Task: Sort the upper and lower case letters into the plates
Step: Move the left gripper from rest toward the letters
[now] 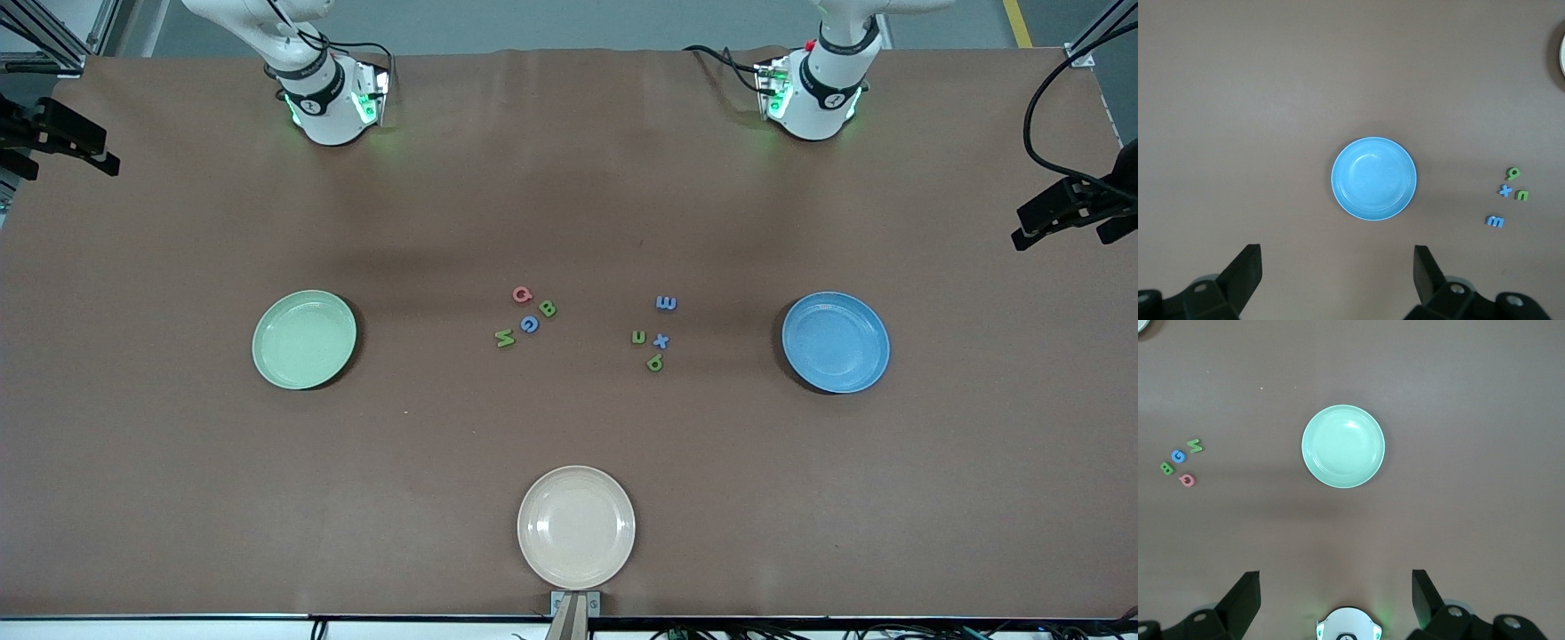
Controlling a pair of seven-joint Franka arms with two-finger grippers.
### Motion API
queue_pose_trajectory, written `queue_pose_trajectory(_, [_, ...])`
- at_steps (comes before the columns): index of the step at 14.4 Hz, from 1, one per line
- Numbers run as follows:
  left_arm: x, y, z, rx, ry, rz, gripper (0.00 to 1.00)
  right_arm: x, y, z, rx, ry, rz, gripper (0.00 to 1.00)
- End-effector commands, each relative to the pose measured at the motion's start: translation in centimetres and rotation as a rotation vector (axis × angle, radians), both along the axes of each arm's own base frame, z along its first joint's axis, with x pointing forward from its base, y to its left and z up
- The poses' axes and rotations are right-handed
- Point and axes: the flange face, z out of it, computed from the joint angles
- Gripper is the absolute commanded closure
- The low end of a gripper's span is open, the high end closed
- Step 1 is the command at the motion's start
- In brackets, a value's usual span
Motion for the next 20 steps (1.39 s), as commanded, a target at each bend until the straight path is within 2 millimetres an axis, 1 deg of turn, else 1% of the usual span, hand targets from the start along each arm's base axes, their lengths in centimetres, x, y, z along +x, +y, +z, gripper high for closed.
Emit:
queue_pose_trajectory(1, [0.1, 0.1, 0.2, -0.01, -0.002, -0.013, 0.0, -0.9, -0.4, 0.4, -0.001, 0.003, -0.013, 0.0])
queue_pose_trajectory(5, [0.1, 0.1, 0.1, -0.012, 0.0, 0.002, 0.0, -0.8, 0.0, 0.4, -0.006, 0.002, -0.054, 0.0])
queue_pose_trajectory(6, [0.1, -0.1, -0.1, -0.013, 0.006, -0.002, 0.0, -0.9, 0.0, 0.4, -0.005, 0.0, -0.054, 0.0])
queue_pose_trajectory(7, [0.2, -0.7, -0.3, -0.013, 0.014, -0.012, 0.0, -0.8, 0.0, 0.4, -0.004, 0.0, -0.051, 0.0])
queue_pose_trajectory(9, [0.8, -3.8, -2.1, -0.018, 0.051, -0.064, 0.0, -0.7, -0.1, 0.6, -0.005, -0.013, -0.04, 0.0])
queue_pose_trajectory(10, [1.1, -5.3, -3.3, -0.019, 0.074, -0.086, 0.0, -0.7, 0.0, 0.6, -0.004, -0.013, -0.026, 0.0])
queue_pose_trajectory(11, [1.5, -7.7, -4.8, -0.02, 0.103, -0.109, 0.0, -0.7, 0.0, 0.6, -0.003, -0.015, -0.015, 0.0])
queue_pose_trajectory(12, [2.0, -9.7, -6.5, -0.027, 0.132, -0.092, 0.0, -0.7, 0.0, 0.7, -0.003, -0.02, -0.009, 0.0])
queue_pose_trajectory(13, [2.5, -12.4, -8.6, -0.031, 0.16, -0.074, 0.0, -0.6, 0.0, 0.7, -0.002, -0.022, -0.002, 0.0])
queue_pose_trajectory(16, [4.2, -19.2, -14.6, -0.026, 0.172, -0.037, 0.0, -0.7, -0.2, 0.6, 0.0, -0.018, -0.003, 0.0])
queue_pose_trajectory(18, [4.8, -23.0, -18.4, -0.028, 0.169, -0.068, 0.0, -0.7, -0.2, 0.6, 0.0, -0.014, -0.003, 0.0])
queue_pose_trajectory(19, [5.2, -24.9, -20.7, -0.031, 0.166, -0.092, 0.0, -0.7, -0.2, 0.6, 0.0, -0.014, -0.003, 0.0])
queue_pose_trajectory(20, [5.5, -26.2, -22.6, -0.037, 0.161, -0.107, 0.0, -0.7, -0.2, 0.6, 0.0, -0.014, -0.003, 0.0])
